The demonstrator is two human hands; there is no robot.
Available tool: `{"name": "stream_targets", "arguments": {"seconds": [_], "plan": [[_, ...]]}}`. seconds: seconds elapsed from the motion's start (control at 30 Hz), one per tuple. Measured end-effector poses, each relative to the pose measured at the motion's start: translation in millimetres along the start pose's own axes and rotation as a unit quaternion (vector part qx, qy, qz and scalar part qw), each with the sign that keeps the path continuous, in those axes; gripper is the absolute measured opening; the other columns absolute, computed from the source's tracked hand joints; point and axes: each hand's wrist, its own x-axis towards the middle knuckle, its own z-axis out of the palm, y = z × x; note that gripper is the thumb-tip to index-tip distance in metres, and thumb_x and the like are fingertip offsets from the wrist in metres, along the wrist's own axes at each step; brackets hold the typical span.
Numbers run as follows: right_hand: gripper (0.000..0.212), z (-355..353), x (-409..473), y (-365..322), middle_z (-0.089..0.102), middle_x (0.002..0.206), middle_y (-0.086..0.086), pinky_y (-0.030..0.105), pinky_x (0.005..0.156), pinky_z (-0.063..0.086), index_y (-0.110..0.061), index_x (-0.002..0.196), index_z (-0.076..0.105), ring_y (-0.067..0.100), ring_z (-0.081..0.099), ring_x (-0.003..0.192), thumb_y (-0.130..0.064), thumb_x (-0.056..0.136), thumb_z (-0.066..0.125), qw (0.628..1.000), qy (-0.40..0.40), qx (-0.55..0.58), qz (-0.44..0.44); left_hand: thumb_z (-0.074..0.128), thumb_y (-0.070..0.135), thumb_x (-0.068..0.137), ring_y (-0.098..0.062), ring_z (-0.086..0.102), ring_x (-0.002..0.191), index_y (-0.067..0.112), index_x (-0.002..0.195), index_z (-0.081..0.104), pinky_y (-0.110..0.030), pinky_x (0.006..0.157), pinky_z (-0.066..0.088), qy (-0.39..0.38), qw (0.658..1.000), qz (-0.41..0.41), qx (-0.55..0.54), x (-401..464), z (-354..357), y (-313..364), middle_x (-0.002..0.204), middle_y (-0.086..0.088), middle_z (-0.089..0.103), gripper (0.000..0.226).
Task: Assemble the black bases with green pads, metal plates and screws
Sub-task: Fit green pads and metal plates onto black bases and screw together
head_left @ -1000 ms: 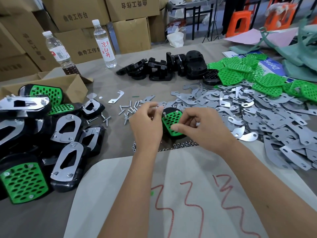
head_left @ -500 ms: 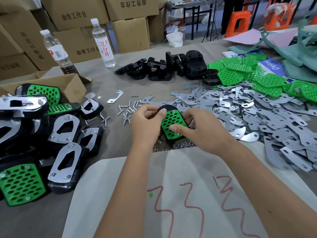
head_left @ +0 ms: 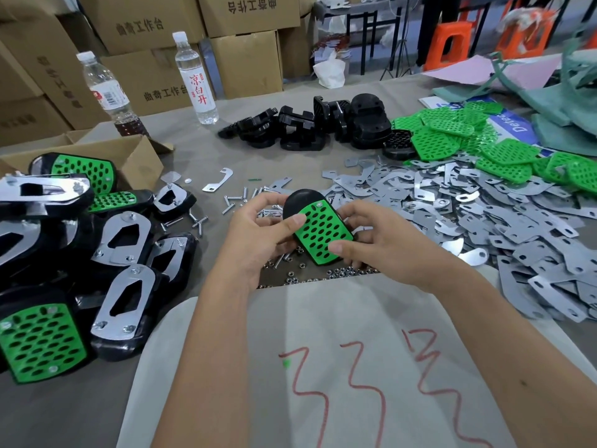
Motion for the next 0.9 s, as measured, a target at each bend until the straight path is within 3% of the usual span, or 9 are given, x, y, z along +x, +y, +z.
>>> {"name": "stream_targets", "arguments": {"seconds": [0.07, 0.3, 0.4, 0.5, 0.57, 0.67, 0.73, 0.8, 0.9], "plan": [[0.033, -0.4, -0.6, -0.1, 0.070, 0.111, 0.007, 0.024, 0.066, 0.056, -0.024, 0.118, 0.065, 0.018, 0.071, 0.075, -0.016, 0.090, 0.080, 1.000, -0.004, 0.017, 0.008, 0.080, 0.004, 0.087, -0.019, 0.076, 0.076, 0.018, 0.100, 0.070, -0.026, 0.065, 0.063, 0.004, 1.000, 0.001, 0.002, 0.6, 0.2, -1.0, 0.088, -0.009, 0.077, 0.021], [0.035, -1.3, -1.8, -1.5, 0.073, 0.109, 0.003, 0.031, 0.078, 0.062, -0.031, 0.114, 0.070, 0.023, 0.077, 0.087, -0.009, 0.088, 0.081, 0.999, -0.004, 0.033, 0.006, 0.077, 0.000, 0.088, -0.024, 0.073, 0.089, 0.012, 0.097, 0.066, -0.031, 0.067, 0.060, 0.021, 1.000, 0.014, 0.009, 3.5, 1.7, -2.5, 0.116, -0.018, 0.073, 0.019], [0.036, -0.4, -2.4, -3.2, 0.074, 0.112, 0.005, 0.035, 0.089, 0.062, -0.030, 0.114, 0.067, 0.027, 0.077, 0.097, -0.008, 0.089, 0.080, 0.999, -0.014, 0.032, 0.001, 0.076, 0.000, 0.088, -0.022, 0.072, 0.086, 0.013, 0.096, 0.065, -0.031, 0.066, 0.061, 0.018, 1.000, 0.012, 0.013, 5.0, 0.4, -3.8, 0.111, -0.015, 0.073, 0.018], [0.034, 1.1, -1.9, -5.0, 0.073, 0.117, 0.009, 0.027, 0.086, 0.061, -0.026, 0.118, 0.065, 0.022, 0.076, 0.101, -0.005, 0.093, 0.074, 0.999, -0.023, 0.031, -0.001, 0.075, 0.000, 0.089, -0.012, 0.071, 0.072, 0.010, 0.097, 0.064, -0.023, 0.057, 0.057, 0.016, 1.000, 0.008, 0.001, 5.9, -0.5, -6.0, 0.101, -0.011, 0.069, 0.017], [0.035, 2.0, -1.2, -4.9, 0.073, 0.120, 0.010, 0.029, 0.089, 0.061, -0.016, 0.125, 0.064, 0.021, 0.075, 0.103, -0.001, 0.094, 0.071, 0.999, -0.017, 0.033, -0.005, 0.073, -0.001, 0.090, -0.008, 0.069, 0.066, 0.011, 0.095, 0.062, -0.020, 0.053, 0.054, 0.007, 1.000, 0.009, -0.025, 6.1, 1.0, -6.7, 0.099, -0.008, 0.065, 0.017], [0.033, 0.6, 0.8, -4.5, 0.073, 0.117, 0.008, 0.026, 0.079, 0.059, -0.015, 0.125, 0.063, 0.020, 0.076, 0.096, 0.000, 0.095, 0.070, 0.998, 0.032, 0.056, -0.029, 0.071, -0.002, 0.091, -0.008, 0.068, 0.060, 0.015, 0.086, 0.062, -0.019, 0.049, 0.052, 0.014, 0.994, 0.007, -0.108, 7.4, 5.8, -5.4, 0.087, -0.004, 0.064, 0.019], [0.029, -0.3, 1.6, -3.4, 0.074, 0.104, 0.003, 0.024, 0.067, 0.055, -0.022, 0.123, 0.063, 0.016, 0.072, 0.078, -0.007, 0.099, 0.068, 0.997, 0.056, 0.052, -0.028, 0.071, -0.001, 0.091, -0.009, 0.069, 0.060, 0.015, 0.083, 0.062, -0.019, 0.049, 0.052, 0.024, 0.991, 0.005, -0.132, 7.9, 9.9, -6.1, 0.081, 0.000, 0.067, 0.020], [0.029, 0.5, 2.1, -0.6, 0.073, 0.092, 0.002, 0.027, 0.060, 0.053, -0.026, 0.127, 0.061, 0.015, 0.064, 0.067, -0.012, 0.103, 0.064, 0.997, 0.059, 0.054, -0.014, 0.071, 0.000, 0.091, -0.009, 0.069, 0.062, 0.013, 0.084, 0.061, -0.019, 0.051, 0.053, 0.030, 0.990, 0.005, -0.138, 7.9, 12.4, -7.1, 0.084, -0.002, 0.068, 0.019], [0.031, 1.6, 3.3, 0.1, 0.076, 0.093, 0.006, 0.027, 0.056, 0.053, -0.026, 0.130, 0.062, 0.019, 0.065, 0.065, -0.011, 0.103, 0.062, 0.994, 0.060, 0.092, -0.022, 0.069, 0.001, 0.094, -0.009, 0.069, 0.063, 0.011, 0.093, 0.061, -0.020, 0.052, 0.053, 0.029, 0.991, 0.016, -0.132, 6.5, 13.1, -5.9, 0.090, -0.005, 0.067, 0.014]]}}
